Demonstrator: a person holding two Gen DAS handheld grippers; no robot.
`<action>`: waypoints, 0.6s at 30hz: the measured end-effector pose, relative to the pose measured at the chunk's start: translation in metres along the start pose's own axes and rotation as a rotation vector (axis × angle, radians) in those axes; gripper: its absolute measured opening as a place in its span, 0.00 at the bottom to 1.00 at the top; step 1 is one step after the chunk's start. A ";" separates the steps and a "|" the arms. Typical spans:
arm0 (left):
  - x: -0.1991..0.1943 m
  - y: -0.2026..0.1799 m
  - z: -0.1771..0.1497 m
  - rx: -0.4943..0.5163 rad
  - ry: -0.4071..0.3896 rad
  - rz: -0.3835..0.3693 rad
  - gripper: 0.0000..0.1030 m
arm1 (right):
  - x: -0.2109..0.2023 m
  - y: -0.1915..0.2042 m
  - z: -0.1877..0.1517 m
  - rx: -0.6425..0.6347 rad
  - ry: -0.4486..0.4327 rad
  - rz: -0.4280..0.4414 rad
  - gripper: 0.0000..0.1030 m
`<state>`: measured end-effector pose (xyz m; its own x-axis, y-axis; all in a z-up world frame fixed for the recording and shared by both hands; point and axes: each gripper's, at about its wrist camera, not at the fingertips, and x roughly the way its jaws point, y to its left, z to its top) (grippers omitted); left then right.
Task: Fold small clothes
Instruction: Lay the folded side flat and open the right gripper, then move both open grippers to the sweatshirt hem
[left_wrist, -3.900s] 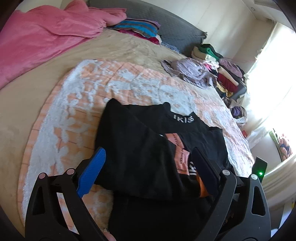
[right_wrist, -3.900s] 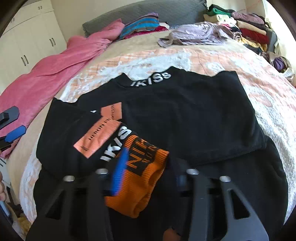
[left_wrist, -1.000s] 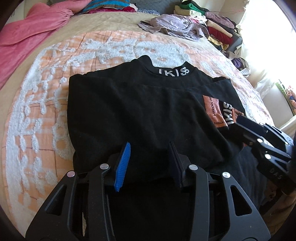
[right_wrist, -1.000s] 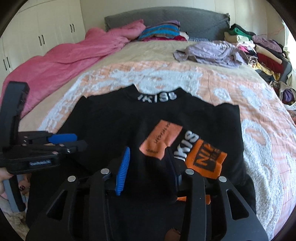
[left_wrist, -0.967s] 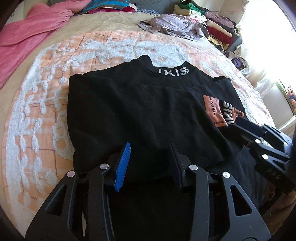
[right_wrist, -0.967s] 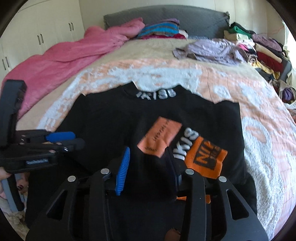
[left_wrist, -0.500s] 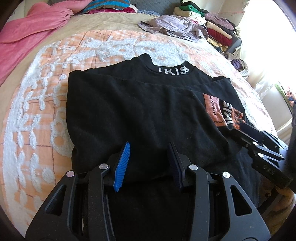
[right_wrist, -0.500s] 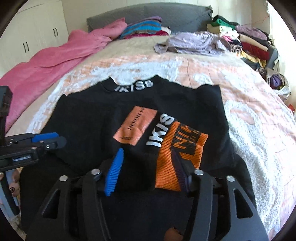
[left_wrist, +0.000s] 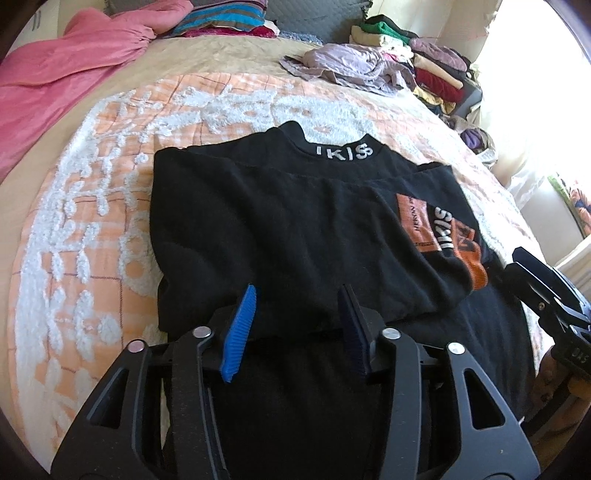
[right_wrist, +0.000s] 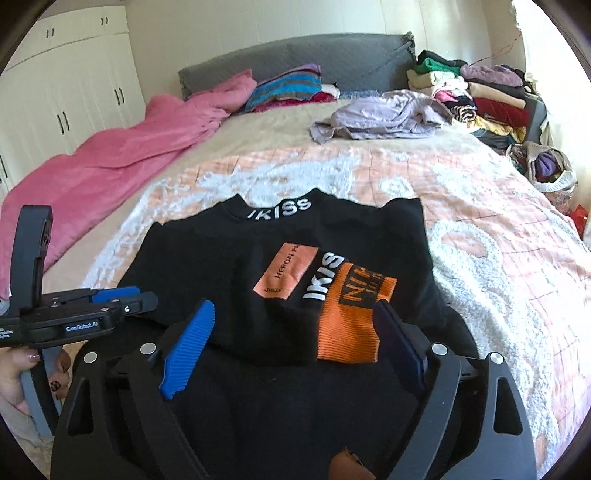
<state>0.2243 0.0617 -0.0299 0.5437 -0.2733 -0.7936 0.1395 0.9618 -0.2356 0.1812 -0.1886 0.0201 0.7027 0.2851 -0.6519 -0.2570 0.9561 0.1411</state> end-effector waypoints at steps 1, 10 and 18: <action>-0.003 0.000 0.000 -0.004 -0.005 -0.003 0.43 | -0.003 -0.001 0.000 0.007 -0.004 0.004 0.84; -0.029 -0.004 0.001 -0.020 -0.058 -0.006 0.67 | -0.023 -0.006 0.003 0.026 -0.046 -0.006 0.89; -0.052 0.000 0.002 -0.049 -0.115 0.026 0.90 | -0.041 -0.013 0.004 0.035 -0.078 -0.033 0.94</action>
<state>0.1974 0.0755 0.0126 0.6386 -0.2420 -0.7305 0.0855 0.9657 -0.2451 0.1583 -0.2121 0.0483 0.7601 0.2565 -0.5970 -0.2103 0.9664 0.1476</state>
